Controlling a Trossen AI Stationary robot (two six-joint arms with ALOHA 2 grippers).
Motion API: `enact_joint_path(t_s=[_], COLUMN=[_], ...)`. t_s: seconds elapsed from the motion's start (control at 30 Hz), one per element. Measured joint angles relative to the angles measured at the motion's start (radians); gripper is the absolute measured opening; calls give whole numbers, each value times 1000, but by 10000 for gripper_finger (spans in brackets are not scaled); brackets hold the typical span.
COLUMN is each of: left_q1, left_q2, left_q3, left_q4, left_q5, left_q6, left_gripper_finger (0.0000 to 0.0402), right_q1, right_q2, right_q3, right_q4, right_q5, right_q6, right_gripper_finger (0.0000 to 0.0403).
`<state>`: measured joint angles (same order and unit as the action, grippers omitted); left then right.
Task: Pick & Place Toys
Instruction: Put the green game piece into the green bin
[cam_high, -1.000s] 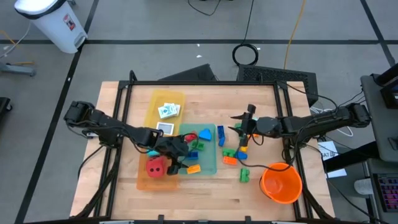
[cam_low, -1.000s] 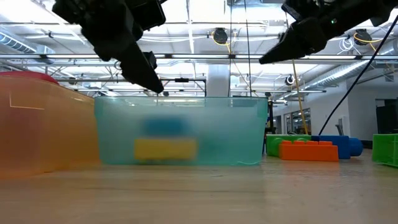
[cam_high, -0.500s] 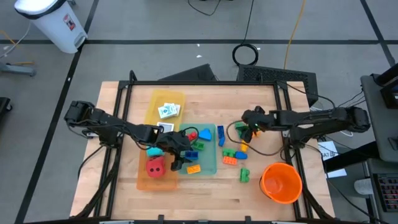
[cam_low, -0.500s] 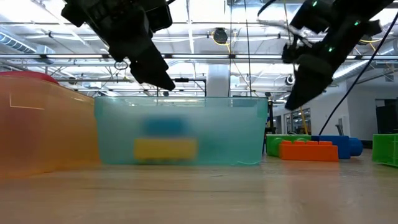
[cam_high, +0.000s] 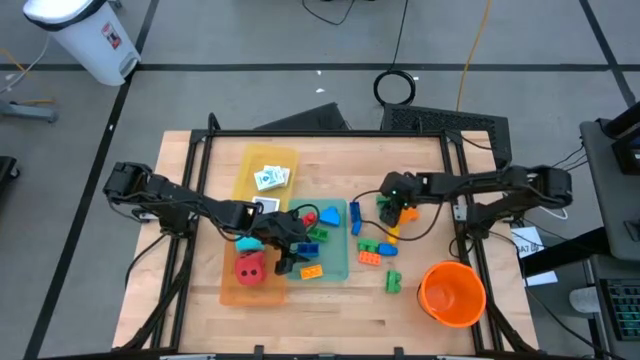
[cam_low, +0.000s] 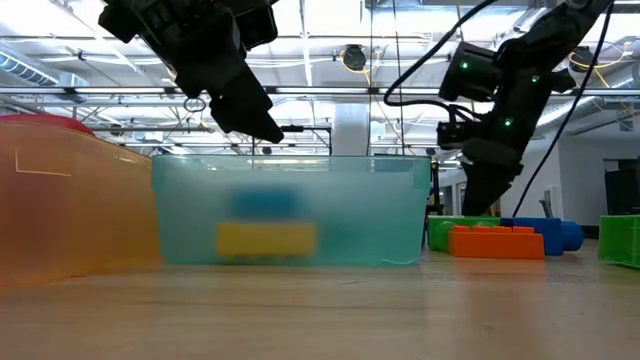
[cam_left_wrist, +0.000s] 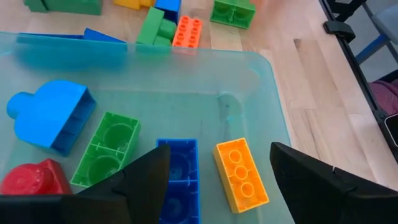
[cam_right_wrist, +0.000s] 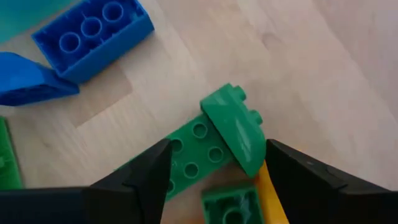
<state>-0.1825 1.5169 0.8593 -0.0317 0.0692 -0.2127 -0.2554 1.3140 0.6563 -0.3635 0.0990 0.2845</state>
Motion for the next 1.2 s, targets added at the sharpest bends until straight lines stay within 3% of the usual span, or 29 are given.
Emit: enact_joint_path(t_s=[0.33, 0.57, 0.83, 1.2], left_q1=[0, 0, 0, 0], left_q2=[0, 0, 0, 0], left_q3=[0, 0, 0, 0], left_q4=[1, 8, 10, 14], left_q5=[0, -1, -1, -1], left_q6=[5, 8, 16, 16], left_gripper_finger=[280, 280, 280, 280], right_q1=[-7, -32, -40, 34], right_q2=[11, 11, -18, -31], right_q3=[-1, -1, -2, -3], right_q4=[112, 154, 48, 52], right_q5=[4, 33, -125, -129], right_q6=[-163, -140, 31, 11], right_gripper_finger=[227, 218, 216, 212])
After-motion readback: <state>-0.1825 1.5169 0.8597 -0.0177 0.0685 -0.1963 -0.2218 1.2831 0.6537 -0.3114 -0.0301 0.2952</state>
